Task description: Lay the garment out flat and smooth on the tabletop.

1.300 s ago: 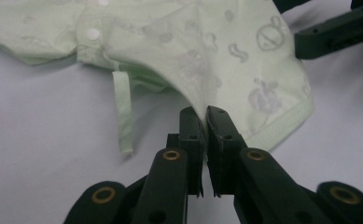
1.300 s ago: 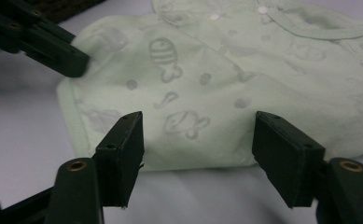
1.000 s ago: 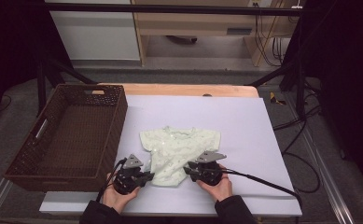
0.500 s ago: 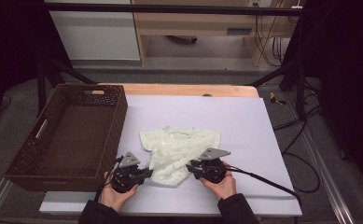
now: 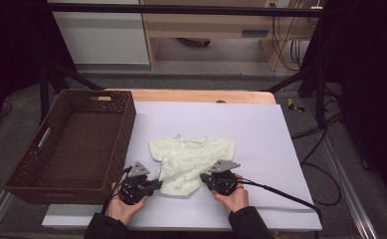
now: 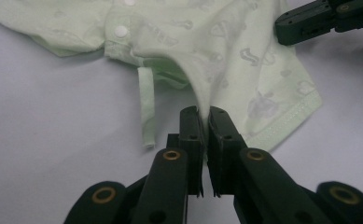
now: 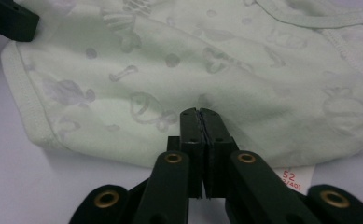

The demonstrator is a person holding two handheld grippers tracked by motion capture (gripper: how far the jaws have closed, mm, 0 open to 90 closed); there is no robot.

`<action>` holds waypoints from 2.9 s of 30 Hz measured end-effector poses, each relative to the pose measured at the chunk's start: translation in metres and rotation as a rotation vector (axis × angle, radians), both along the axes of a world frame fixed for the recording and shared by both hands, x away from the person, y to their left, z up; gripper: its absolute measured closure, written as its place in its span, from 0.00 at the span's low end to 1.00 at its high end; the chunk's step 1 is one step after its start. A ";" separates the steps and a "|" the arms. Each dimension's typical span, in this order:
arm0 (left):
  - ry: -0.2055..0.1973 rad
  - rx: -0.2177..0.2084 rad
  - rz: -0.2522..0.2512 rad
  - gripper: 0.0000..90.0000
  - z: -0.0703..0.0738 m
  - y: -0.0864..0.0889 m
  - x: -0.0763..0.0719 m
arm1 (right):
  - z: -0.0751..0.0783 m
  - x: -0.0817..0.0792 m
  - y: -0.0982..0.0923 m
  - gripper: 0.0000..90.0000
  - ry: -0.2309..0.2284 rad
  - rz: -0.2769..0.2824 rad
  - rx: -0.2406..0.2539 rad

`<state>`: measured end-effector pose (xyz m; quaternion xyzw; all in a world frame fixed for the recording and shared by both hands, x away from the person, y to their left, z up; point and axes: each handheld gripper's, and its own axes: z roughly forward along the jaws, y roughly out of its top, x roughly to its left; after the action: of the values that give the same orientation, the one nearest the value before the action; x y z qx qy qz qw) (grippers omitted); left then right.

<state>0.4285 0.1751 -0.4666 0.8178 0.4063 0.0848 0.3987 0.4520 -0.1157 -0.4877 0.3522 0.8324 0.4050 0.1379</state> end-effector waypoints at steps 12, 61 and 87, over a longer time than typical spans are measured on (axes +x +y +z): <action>0.006 -0.041 -0.015 0.94 0.007 -0.002 -0.007 | 0.041 -0.007 -0.016 1.00 -0.061 0.022 0.097; 0.039 0.039 -0.005 0.93 -0.010 -0.003 0.002 | 0.008 0.019 0.005 0.78 0.023 0.035 0.034; 0.035 0.023 -0.003 0.93 -0.009 -0.003 0.001 | 0.022 0.021 0.009 1.00 0.028 0.090 0.000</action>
<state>0.4296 0.1718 -0.4753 0.8243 0.4110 0.0745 0.3821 0.4734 -0.1068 -0.4657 0.3200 0.8494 0.4055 0.1079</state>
